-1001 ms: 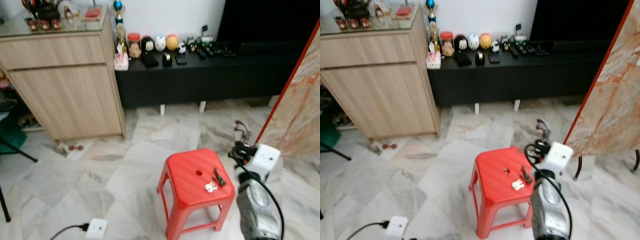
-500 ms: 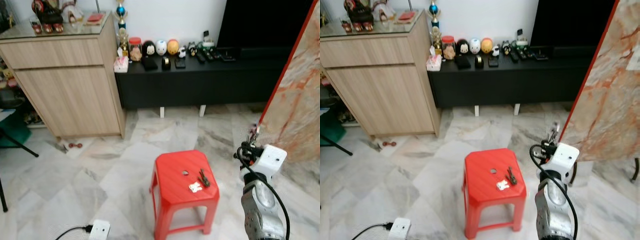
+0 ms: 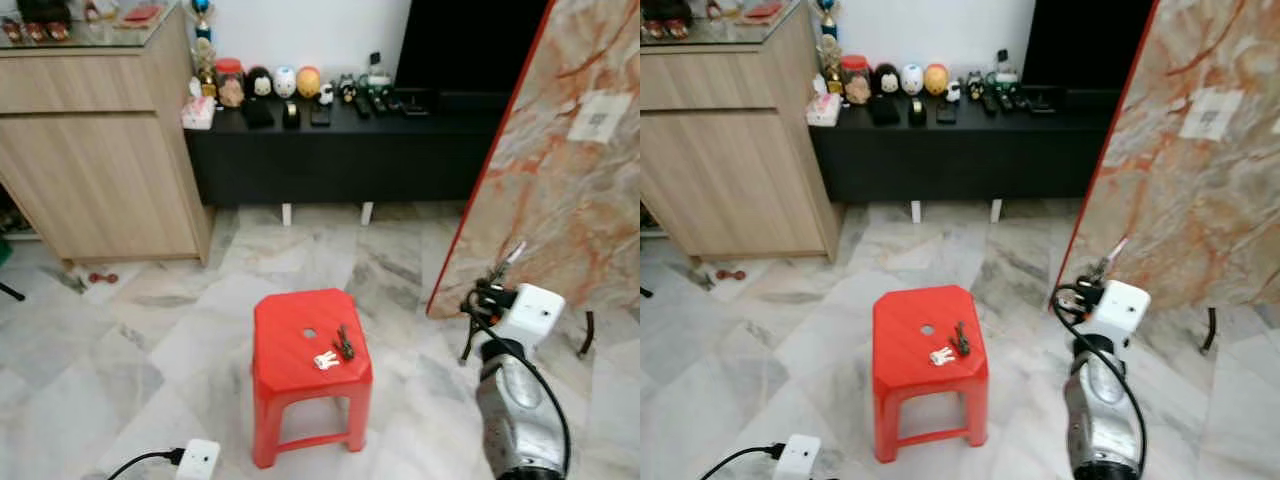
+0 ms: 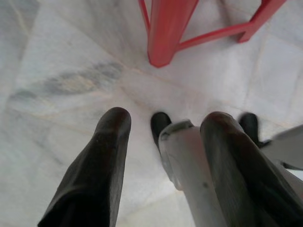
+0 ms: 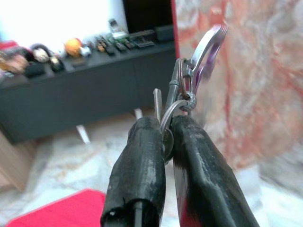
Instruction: Hang keys on a hook
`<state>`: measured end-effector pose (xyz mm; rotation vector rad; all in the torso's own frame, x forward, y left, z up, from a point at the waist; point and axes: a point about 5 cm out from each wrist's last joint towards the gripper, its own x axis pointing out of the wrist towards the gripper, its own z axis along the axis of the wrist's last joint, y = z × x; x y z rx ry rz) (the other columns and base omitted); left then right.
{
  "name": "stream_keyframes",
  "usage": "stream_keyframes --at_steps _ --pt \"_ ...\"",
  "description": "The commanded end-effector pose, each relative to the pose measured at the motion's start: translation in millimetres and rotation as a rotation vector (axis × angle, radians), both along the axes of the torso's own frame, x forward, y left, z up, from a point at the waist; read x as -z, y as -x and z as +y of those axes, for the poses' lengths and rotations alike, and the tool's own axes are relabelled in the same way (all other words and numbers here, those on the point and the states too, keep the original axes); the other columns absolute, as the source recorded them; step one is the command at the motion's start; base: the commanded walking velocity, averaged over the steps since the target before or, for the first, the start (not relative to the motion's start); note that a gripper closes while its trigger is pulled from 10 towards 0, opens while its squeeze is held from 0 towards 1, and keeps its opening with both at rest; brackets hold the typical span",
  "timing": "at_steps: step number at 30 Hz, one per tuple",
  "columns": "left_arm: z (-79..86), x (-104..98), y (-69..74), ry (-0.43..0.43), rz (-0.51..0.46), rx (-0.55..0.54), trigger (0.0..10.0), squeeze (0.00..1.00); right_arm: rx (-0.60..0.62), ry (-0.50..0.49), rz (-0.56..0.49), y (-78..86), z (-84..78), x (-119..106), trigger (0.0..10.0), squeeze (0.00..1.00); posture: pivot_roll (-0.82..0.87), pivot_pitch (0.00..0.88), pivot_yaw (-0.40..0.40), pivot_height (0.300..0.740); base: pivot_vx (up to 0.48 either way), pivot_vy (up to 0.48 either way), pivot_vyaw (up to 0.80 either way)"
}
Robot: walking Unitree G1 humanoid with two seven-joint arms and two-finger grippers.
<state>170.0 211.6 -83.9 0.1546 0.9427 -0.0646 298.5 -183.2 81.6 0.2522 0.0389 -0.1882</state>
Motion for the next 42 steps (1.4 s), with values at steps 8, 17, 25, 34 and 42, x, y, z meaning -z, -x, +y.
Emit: stream_keyframes --at_steps 8,17,25,34,42 --pt "-6.3 2.9 3.5 0.015 0.014 0.001 10.0 0.0 0.044 0.019 0.005 1.8 -13.5 0.1 10.0 0.0 0.04 0.0 -0.057 0.74 0.0 -0.302 0.0" --pt "-6.7 3.1 3.8 0.017 0.014 0.0 10.0 0.0 0.054 0.017 0.003 1.3 -13.7 -0.5 10.0 0.0 0.04 0.0 -0.052 0.74 0.0 -0.3 0.0" --pt "-5.3 3.0 3.9 0.014 0.015 -0.01 10.0 0.0 0.063 0.019 0.003 1.6 -14.2 -0.6 10.0 0.0 0.04 0.0 -0.049 0.74 0.0 -0.188 0.0" --pt "-4.5 2.4 2.5 0.015 0.014 -0.018 10.0 0.0 0.068 0.015 0.006 1.0 -13.1 0.0 10.0 0.0 0.04 0.0 -0.046 0.74 0.0 0.0 0.0" --pt "-4.5 2.2 1.8 0.022 0.014 -0.03 10.0 0.0 0.08 0.011 0.006 0.9 -13.8 0.0 10.0 0.0 0.04 0.0 -0.047 0.74 0.0 0.0 0.0"
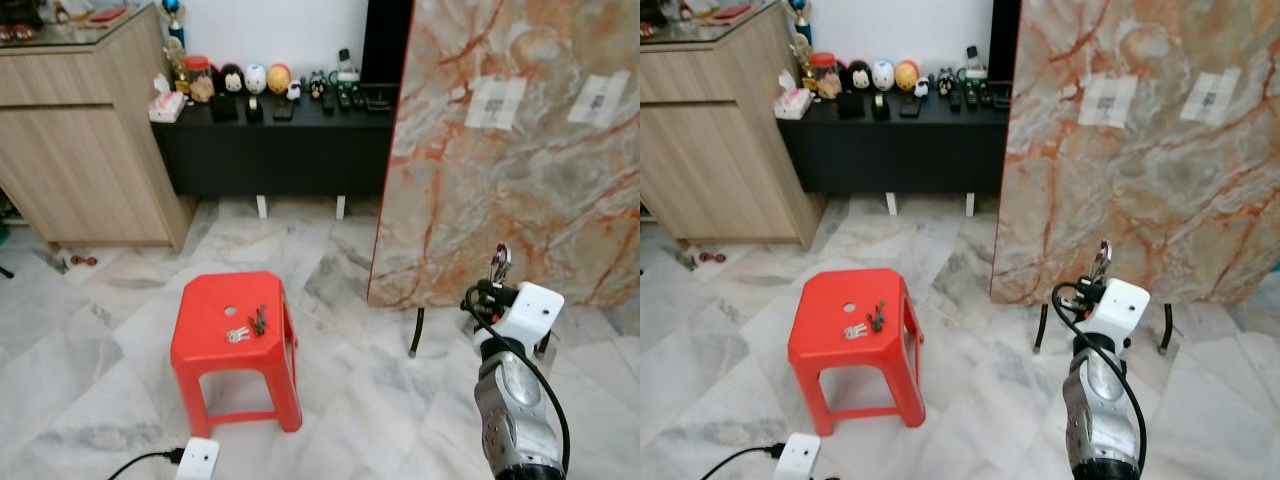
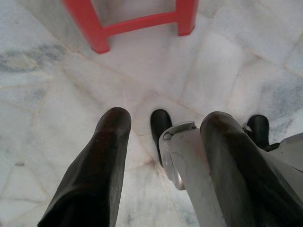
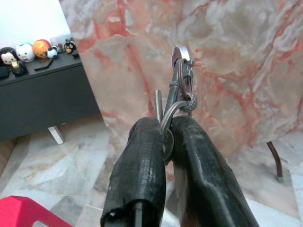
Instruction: Hang keys on a hook
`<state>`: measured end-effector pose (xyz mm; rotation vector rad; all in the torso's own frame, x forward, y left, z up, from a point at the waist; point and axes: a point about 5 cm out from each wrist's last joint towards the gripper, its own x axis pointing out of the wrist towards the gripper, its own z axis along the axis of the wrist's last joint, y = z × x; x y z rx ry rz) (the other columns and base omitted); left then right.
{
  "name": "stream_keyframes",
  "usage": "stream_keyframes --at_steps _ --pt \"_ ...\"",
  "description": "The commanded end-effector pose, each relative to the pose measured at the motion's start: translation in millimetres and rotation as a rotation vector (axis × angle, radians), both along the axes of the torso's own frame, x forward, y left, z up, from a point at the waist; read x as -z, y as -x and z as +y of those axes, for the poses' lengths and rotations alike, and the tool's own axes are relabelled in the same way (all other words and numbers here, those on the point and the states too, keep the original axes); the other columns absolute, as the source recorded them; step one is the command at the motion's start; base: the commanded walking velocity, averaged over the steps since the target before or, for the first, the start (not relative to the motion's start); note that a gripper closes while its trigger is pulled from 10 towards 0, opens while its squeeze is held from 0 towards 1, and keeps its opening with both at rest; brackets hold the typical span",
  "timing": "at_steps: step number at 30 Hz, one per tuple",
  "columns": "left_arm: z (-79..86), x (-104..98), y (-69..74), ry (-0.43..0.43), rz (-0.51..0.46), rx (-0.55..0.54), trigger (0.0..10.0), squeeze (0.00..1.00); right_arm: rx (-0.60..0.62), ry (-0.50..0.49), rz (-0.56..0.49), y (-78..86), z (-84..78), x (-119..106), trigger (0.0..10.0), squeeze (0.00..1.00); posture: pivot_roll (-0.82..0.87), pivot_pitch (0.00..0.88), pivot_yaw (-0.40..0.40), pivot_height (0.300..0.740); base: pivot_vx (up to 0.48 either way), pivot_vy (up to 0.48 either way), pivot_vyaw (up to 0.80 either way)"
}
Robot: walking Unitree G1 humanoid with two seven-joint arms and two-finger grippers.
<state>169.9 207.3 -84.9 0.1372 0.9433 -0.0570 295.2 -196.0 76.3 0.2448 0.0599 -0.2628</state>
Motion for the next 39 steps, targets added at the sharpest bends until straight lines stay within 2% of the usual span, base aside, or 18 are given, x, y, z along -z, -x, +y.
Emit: stream_keyframes --at_steps 1,8,15,39 --pt "-0.1 1.2 1.7 0.011 0.014 -0.016 10.0 0.0 0.01 0.005 -0.024 -2.4 -1.1 -5.4 10.0 0.0 0.04 0.0 -0.047 0.74 0.0 0.0 0.0" --pt "0.0 1.3 2.0 0.019 0.014 -0.024 10.0 0.0 0.035 -0.01 -0.016 -2.1 -4.6 -4.4 10.0 0.0 0.04 0.0 -0.046 0.74 0.071 0.0 0.0" --pt "-0.7 1.2 1.7 0.021 0.012 -0.023 10.0 0.0 0.03 -0.016 -0.014 -2.6 -1.8 -2.9 10.0 0.0 0.05 0.0 -0.05 0.74 0.265 0.0 -0.68" --pt "-1.1 0.6 0.3 0.026 0.005 -0.024 10.0 0.0 0.046 -0.004 -0.046 -5.7 -1.8 -7.6 10.0 0.0 0.04 0.0 -0.049 0.74 0.319 0.0 0.0"
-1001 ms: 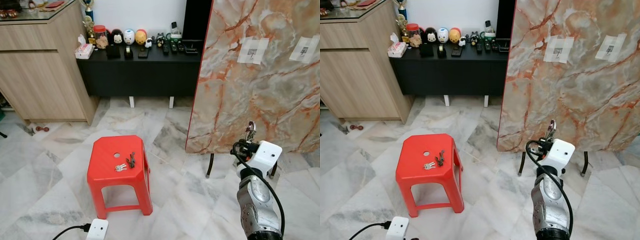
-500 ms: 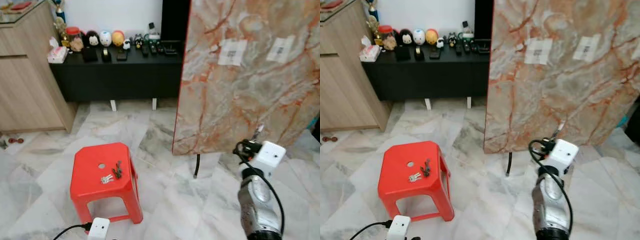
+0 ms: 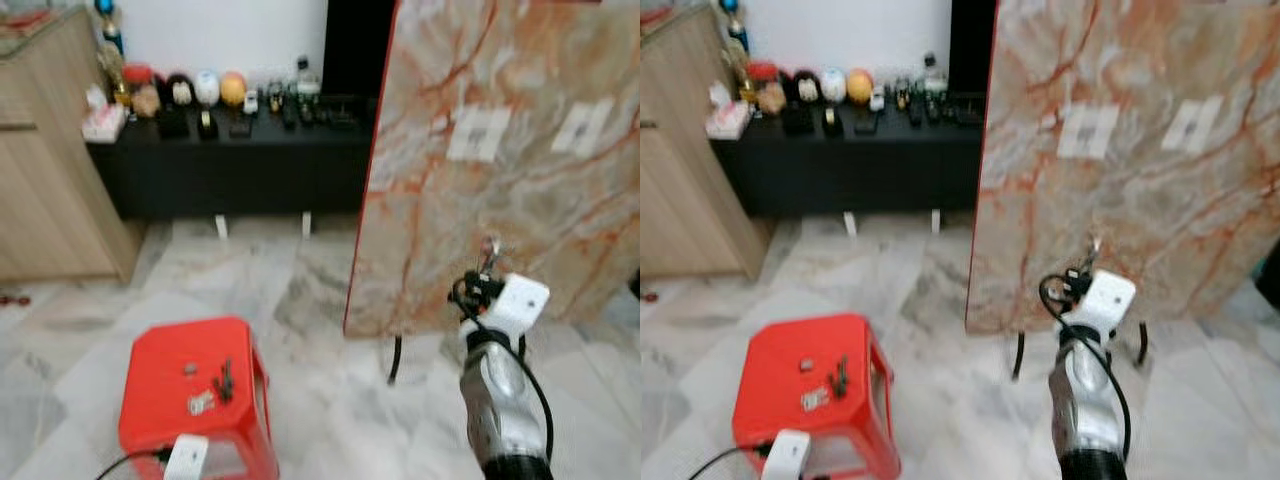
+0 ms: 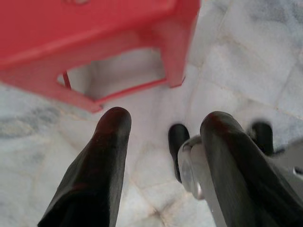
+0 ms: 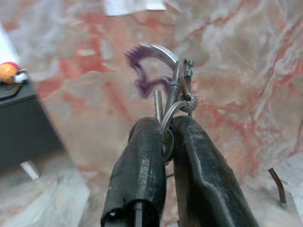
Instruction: Hang keys on a hook
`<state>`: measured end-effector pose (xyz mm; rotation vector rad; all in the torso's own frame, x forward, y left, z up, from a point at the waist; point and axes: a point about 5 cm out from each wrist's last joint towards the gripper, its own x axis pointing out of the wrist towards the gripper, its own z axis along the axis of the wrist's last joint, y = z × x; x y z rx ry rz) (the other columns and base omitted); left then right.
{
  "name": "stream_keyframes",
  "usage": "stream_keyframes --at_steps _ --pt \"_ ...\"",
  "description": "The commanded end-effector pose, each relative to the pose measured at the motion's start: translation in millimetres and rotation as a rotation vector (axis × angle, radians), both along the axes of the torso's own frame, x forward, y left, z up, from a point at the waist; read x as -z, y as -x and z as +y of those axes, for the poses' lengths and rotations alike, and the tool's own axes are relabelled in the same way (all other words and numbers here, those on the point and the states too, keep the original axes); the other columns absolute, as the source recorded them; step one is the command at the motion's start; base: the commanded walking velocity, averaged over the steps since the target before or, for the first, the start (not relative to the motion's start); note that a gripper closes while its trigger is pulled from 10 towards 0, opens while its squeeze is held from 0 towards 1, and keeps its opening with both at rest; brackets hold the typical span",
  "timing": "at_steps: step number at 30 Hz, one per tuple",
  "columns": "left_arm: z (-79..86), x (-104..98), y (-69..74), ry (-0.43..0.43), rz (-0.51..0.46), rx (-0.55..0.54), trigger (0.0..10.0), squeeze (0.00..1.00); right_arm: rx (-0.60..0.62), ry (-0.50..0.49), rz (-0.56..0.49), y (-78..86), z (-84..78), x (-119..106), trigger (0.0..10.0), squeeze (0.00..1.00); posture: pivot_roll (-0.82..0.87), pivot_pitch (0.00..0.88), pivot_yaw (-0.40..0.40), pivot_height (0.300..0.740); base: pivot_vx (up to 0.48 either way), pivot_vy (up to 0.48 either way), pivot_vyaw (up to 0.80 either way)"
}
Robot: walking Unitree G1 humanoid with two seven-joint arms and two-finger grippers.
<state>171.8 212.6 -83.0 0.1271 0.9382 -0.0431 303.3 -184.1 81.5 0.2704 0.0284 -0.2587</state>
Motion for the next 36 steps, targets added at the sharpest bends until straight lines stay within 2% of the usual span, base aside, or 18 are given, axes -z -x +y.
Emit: stream_keyframes --at_steps 1,11,27,36 --pt "-6.5 2.4 2.3 0.024 0.011 -0.008 10.0 0.0 0.054 0.017 -0.012 2.7 -14.6 -2.2 10.0 0.0 0.04 0.0 -0.049 0.74 0.326 0.0 0.0" --pt "-6.0 1.4 0.1 0.024 0.005 -0.008 10.0 0.0 0.113 0.0 -0.025 3.0 -21.9 -4.0 10.0 0.0 0.04 0.0 -0.045 0.74 0.332 0.0 0.0" --pt "-5.9 0.6 -1.5 0.025 -0.001 -0.017 10.0 0.0 0.126 0.006 -0.034 1.4 -21.7 -6.0 10.0 0.0 0.04 0.0 -0.046 0.74 0.336 0.0 0.0" --pt "-6.3 0.6 -1.8 0.038 0.003 -0.012 10.0 0.0 0.132 -0.002 -0.059 1.1 -18.1 -8.0 10.0 0.0 0.05 0.0 -0.045 0.74 0.0 0.0 0.0"
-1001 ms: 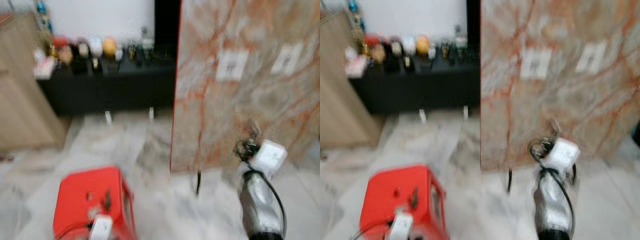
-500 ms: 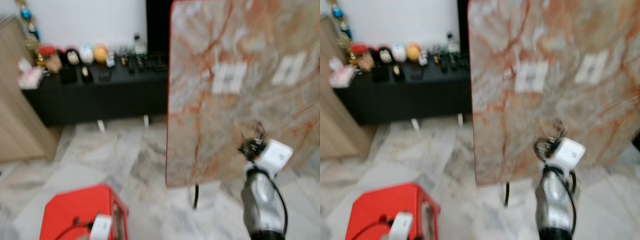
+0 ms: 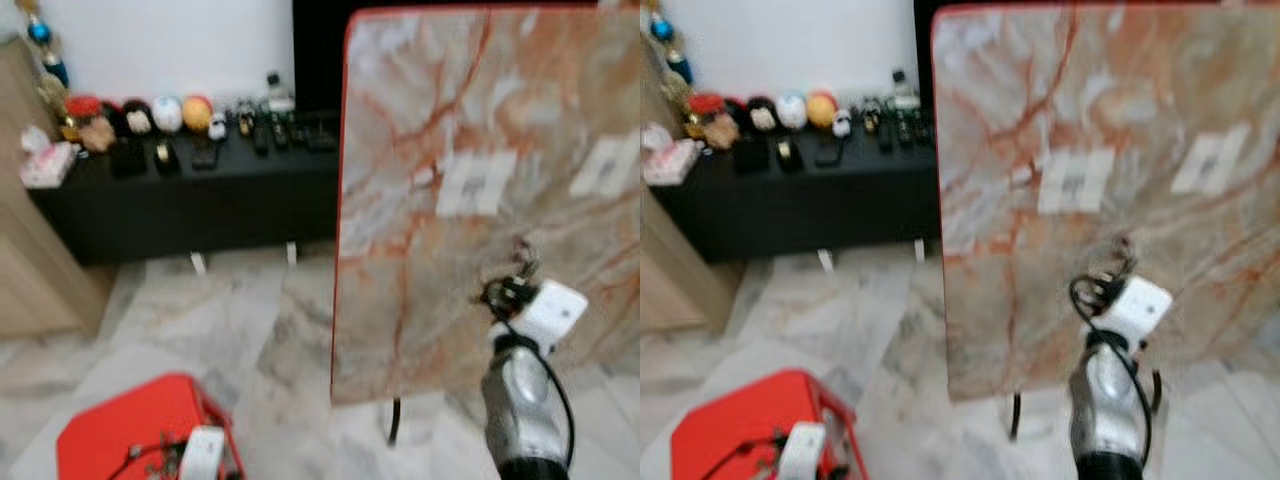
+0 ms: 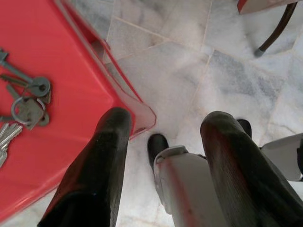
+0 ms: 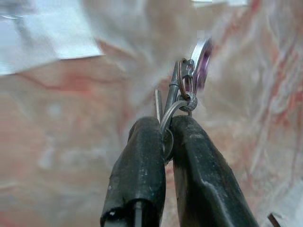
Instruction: Hang keys on a hook
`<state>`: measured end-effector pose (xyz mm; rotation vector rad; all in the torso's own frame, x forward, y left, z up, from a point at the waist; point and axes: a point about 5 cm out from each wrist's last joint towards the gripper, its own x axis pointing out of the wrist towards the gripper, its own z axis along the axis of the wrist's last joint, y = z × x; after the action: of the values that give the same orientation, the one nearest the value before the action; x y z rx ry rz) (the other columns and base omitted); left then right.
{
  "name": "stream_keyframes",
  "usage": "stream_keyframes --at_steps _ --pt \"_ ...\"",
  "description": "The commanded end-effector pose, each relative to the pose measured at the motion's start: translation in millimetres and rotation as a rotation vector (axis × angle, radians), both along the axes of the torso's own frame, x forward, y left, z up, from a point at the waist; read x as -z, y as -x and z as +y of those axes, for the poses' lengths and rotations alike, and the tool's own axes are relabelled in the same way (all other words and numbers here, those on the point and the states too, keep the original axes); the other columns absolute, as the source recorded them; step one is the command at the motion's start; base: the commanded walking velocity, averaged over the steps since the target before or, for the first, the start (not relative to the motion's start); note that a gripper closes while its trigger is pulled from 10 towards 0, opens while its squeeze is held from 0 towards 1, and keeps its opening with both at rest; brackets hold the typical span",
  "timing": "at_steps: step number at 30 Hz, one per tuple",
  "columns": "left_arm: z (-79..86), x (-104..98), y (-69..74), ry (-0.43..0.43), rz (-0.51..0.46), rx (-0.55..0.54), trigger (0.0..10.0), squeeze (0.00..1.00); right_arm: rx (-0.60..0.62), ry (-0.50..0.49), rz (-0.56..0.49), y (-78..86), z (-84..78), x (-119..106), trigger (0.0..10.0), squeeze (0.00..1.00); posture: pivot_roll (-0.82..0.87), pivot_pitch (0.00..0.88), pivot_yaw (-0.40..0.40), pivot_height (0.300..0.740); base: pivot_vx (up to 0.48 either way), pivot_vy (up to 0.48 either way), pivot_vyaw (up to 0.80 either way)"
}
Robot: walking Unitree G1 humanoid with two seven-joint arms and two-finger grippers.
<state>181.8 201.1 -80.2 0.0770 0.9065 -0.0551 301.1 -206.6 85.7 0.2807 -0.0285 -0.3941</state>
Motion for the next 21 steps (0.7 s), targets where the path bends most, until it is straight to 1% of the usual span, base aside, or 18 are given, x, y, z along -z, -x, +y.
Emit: stream_keyframes --at_steps 1,10,13,16,17,20,21 --pt "5.3 3.3 8.2 -0.012 0.033 -0.001 10.0 0.0 -0.01 0.002 -0.02 -1.1 5.0 -3.6 10.0 0.0 0.05 0.0 -0.045 0.74 0.0 0.0 0.0" --pt "8.1 3.0 8.7 -0.021 0.03 -0.006 10.0 0.0 -0.025 0.016 -0.024 -3.2 9.3 -4.8 10.0 0.0 0.05 0.0 -0.044 0.74 0.0 0.0 0.0" --pt "8.5 3.0 8.8 -0.023 0.03 -0.008 10.0 0.0 -0.04 0.057 -0.02 -8.0 12.2 -9.3 10.0 0.0 0.05 0.0 -0.045 0.74 0.0 0.0 0.0" --pt "8.4 3.0 8.8 -0.022 0.031 -0.009 10.0 0.0 -0.062 0.149 0.026 -14.5 15.9 -12.1 10.0 0.0 0.04 0.0 -0.044 0.74 0.0 0.0 0.0" --pt "8.3 3.1 8.9 -0.022 0.031 -0.009 10.0 0.0 -0.072 0.162 0.03 -16.2 17.1 -13.0 10.0 0.0 0.04 0.0 -0.044 0.74 0.0 0.0 0.0" --pt "7.6 3.5 9.5 -0.02 0.034 -0.009 10.0 0.0 -0.088 0.26 0.046 -21.9 20.5 -18.9 10.0 0.0 0.04 0.0 -0.044 0.74 0.0 0.0 0.0" --pt "7.4 3.6 9.6 -0.019 0.034 -0.009 10.0 0.0 -0.087 0.274 0.044 -23.1 20.8 -20.8 10.0 0.0 0.04 0.0 -0.044 0.74 0.0 0.0 0.0"
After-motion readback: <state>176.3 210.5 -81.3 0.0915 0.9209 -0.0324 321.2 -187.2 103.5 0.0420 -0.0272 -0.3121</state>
